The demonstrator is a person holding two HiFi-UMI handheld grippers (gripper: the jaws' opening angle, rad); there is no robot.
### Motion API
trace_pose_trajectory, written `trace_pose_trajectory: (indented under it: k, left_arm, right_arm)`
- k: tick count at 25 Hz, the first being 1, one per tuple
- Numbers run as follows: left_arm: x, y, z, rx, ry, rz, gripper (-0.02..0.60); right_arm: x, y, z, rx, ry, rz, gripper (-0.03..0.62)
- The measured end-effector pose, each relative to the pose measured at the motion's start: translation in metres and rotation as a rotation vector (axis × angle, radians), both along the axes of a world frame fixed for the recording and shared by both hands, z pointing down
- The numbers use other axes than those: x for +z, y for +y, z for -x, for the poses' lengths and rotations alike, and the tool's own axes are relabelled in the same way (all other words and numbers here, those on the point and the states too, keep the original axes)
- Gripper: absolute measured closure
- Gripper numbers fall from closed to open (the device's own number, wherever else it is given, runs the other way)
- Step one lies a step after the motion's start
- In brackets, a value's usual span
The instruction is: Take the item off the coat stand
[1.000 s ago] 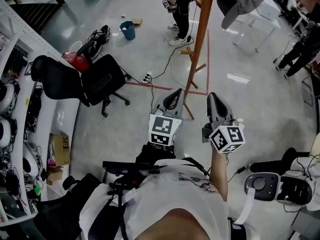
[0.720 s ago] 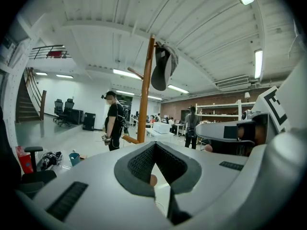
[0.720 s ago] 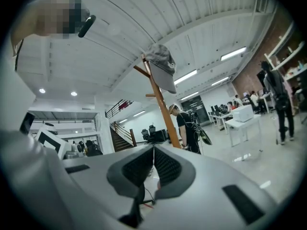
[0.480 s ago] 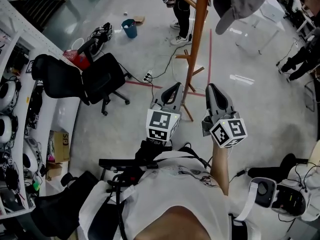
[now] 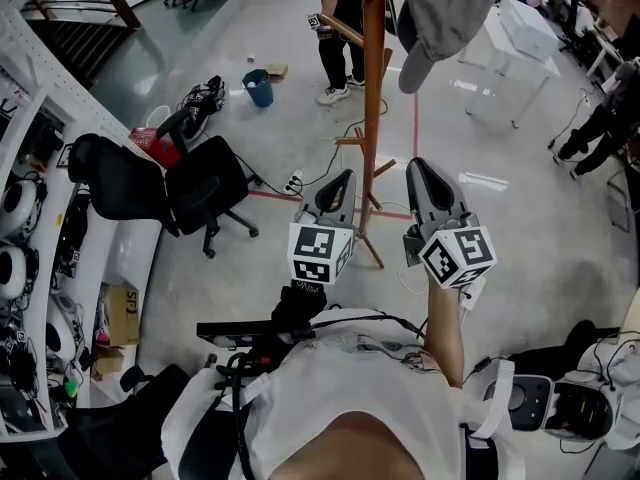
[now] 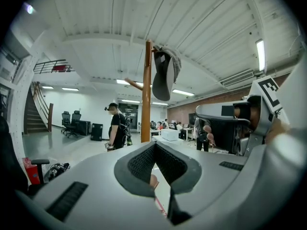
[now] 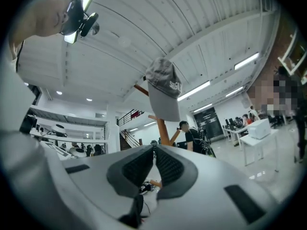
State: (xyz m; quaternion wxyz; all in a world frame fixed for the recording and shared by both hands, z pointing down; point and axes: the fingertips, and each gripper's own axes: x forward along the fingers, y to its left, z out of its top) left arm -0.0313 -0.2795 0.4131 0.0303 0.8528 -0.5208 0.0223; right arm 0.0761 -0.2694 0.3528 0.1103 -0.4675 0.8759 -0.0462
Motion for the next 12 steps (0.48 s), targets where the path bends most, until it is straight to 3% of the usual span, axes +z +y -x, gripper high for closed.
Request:
trace_pose_trajectory:
  k: [4,12]
  left_arm:
    - [-0.002,-0.005,-0.002,-0.001,0.007,-0.003,0.577]
    - [-0.002,-0.014,-0.006,0.009,0.017,-0.006,0.577]
  right_arm:
    - [-0.053,-0.01,-0.021,0.005,-0.013,-0.125,0.588]
    - [-0.182,-0.036,-0.062,-0.084,-0.126,-0.312,0.367]
